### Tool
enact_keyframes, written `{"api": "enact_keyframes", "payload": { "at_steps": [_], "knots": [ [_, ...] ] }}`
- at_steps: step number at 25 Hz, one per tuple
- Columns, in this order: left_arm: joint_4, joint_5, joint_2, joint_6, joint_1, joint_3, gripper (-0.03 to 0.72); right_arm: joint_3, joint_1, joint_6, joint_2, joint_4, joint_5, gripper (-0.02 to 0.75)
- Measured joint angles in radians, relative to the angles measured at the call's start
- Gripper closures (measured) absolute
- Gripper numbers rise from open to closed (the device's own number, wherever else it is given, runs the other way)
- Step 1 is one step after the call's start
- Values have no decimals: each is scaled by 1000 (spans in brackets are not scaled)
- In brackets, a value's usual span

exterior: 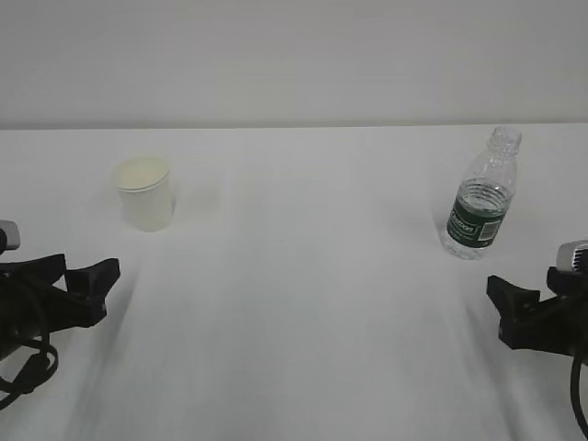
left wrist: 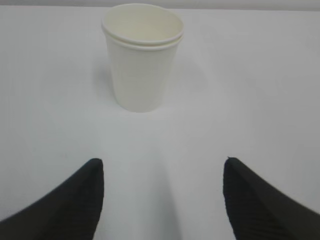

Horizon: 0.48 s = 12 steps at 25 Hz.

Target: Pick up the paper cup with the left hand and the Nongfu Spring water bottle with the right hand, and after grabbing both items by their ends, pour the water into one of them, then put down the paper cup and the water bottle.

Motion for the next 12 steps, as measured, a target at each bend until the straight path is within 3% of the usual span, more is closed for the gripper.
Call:
{"api": "enact_keyframes", "payload": {
  "at_steps": [12],
  "knots": [
    [-2, 0, 11, 0, 0, -27, 151, -85, 0, 0, 65, -31, 0, 148]
  ]
}}
